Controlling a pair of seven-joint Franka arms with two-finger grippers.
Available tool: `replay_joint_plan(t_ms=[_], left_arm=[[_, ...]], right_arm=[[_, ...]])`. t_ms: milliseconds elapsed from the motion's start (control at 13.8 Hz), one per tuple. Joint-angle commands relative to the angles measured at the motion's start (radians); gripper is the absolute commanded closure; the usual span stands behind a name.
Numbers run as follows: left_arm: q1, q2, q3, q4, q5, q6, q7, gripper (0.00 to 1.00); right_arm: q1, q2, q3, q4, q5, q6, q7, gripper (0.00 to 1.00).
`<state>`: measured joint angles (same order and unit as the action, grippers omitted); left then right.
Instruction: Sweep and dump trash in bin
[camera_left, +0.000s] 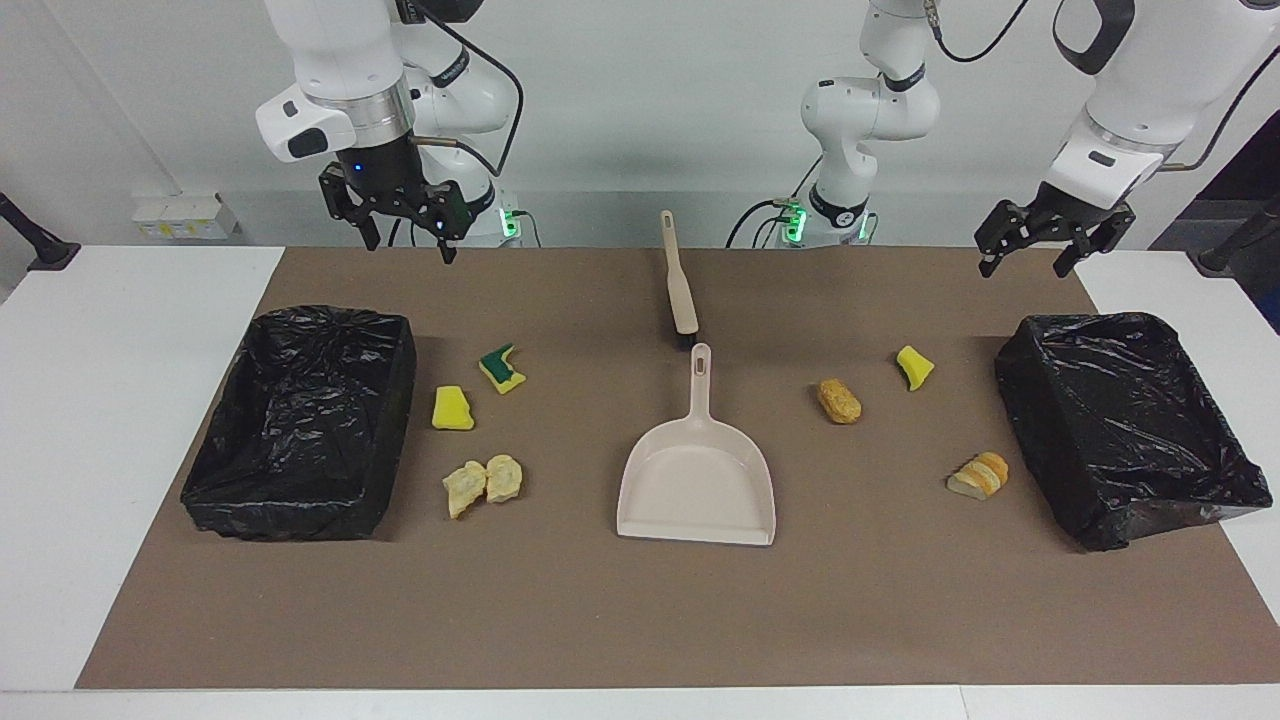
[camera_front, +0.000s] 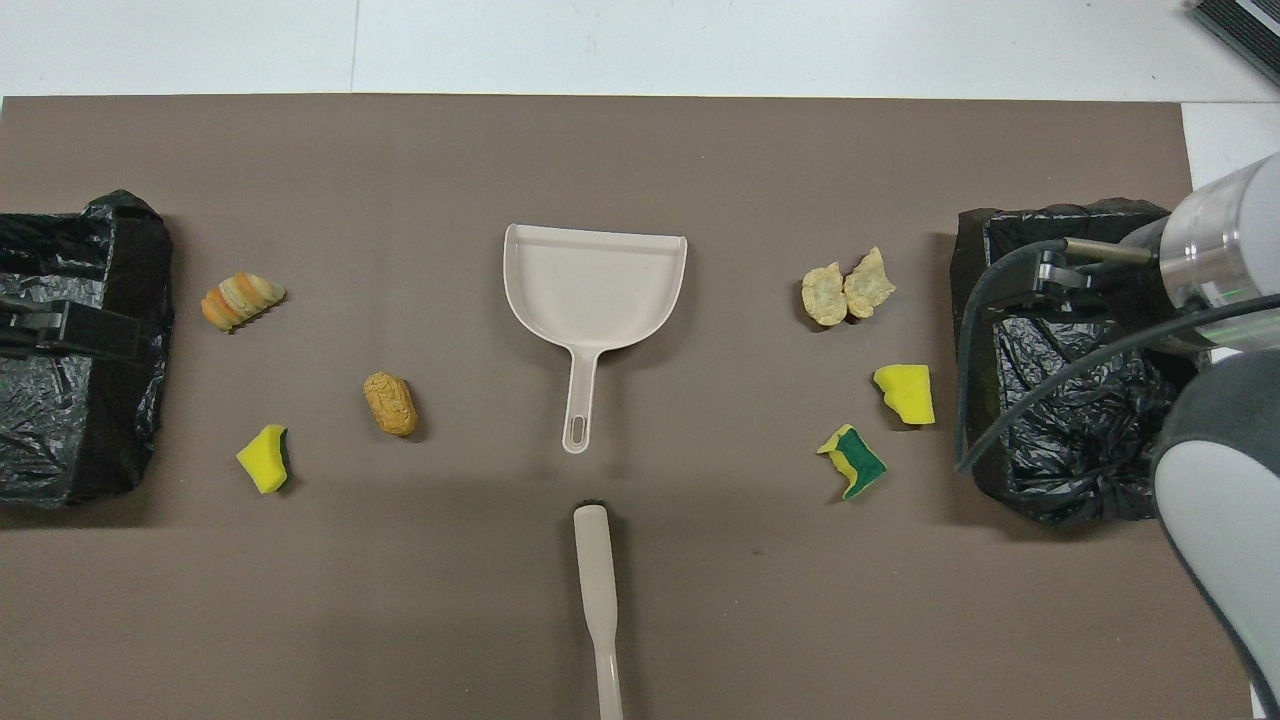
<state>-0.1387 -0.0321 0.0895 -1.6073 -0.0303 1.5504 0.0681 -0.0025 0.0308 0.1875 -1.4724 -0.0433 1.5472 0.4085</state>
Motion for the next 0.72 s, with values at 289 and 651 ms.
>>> replay_joint_plan(t_ms=[289,651], left_arm=[[-0.175,-0.132,0.012,-0.387,-0.072,0.233,-0.051,0.0],[-0.329,-0.293,0.01,-0.687,-0.072,0.362,-0.125,0.0]], right_arm=[[0.117,0.122,0.01,-0.006,0.004,0.16,0.134,0.0],[0.346,0.294,0.009,0.021,-0.033,0.315,0.34,0.0]])
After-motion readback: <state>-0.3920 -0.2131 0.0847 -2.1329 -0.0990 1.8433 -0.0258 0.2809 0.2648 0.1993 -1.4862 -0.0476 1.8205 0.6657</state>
